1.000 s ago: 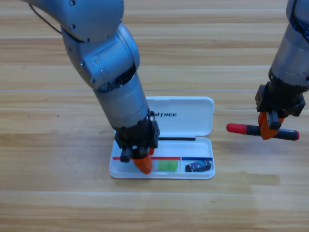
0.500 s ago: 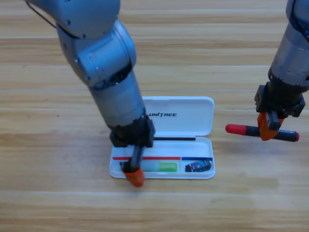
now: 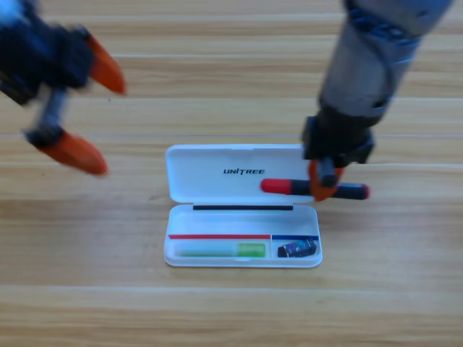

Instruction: Clean up eraser and pencils

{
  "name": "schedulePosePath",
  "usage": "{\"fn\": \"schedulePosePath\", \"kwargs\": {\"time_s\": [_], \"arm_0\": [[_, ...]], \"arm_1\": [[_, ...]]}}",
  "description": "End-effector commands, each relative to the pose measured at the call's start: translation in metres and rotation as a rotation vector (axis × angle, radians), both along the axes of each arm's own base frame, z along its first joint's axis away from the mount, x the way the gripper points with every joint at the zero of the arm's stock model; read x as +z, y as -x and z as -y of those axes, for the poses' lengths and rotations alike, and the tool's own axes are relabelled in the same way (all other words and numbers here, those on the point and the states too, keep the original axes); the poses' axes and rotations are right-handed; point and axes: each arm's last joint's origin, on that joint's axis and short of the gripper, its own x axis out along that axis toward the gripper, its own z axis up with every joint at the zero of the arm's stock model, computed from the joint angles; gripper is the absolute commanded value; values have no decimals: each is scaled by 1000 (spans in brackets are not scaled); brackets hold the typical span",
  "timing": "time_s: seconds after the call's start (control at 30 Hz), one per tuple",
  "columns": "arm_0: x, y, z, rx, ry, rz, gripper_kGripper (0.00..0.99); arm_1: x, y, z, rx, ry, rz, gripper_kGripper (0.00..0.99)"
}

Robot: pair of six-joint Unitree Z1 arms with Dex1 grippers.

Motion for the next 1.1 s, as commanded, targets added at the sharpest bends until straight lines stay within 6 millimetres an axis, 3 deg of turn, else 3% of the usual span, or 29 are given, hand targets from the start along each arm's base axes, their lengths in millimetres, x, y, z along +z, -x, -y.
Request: {"fn": "schedulePosePath", "kwargs": {"time_s": [0.03,0.33,0.6,0.97,1.0,1.07,1.1], "arm_0": [[2,-33,-65,143,71,-22,990],[-18,-77,-112,172,174,-73,988],[-36,-81,-123,164,191,-107,985],[-40,-80,-125,161,200,-115,985],[-40,-80,-125,162,199,-116,985],[-43,-79,-126,160,196,-119,985],[-44,-79,-126,160,196,-119,985]], "arm_1": [[-57,0,-52,63,82,-66,0],[-78,-12,-69,71,101,-37,0],[-77,-12,-71,72,97,-32,0],[-77,-12,-70,67,99,-34,0],[-77,-12,-70,66,98,-34,141],[-74,-11,-69,63,100,-34,686],[-70,-11,-68,59,97,-30,854]]}}
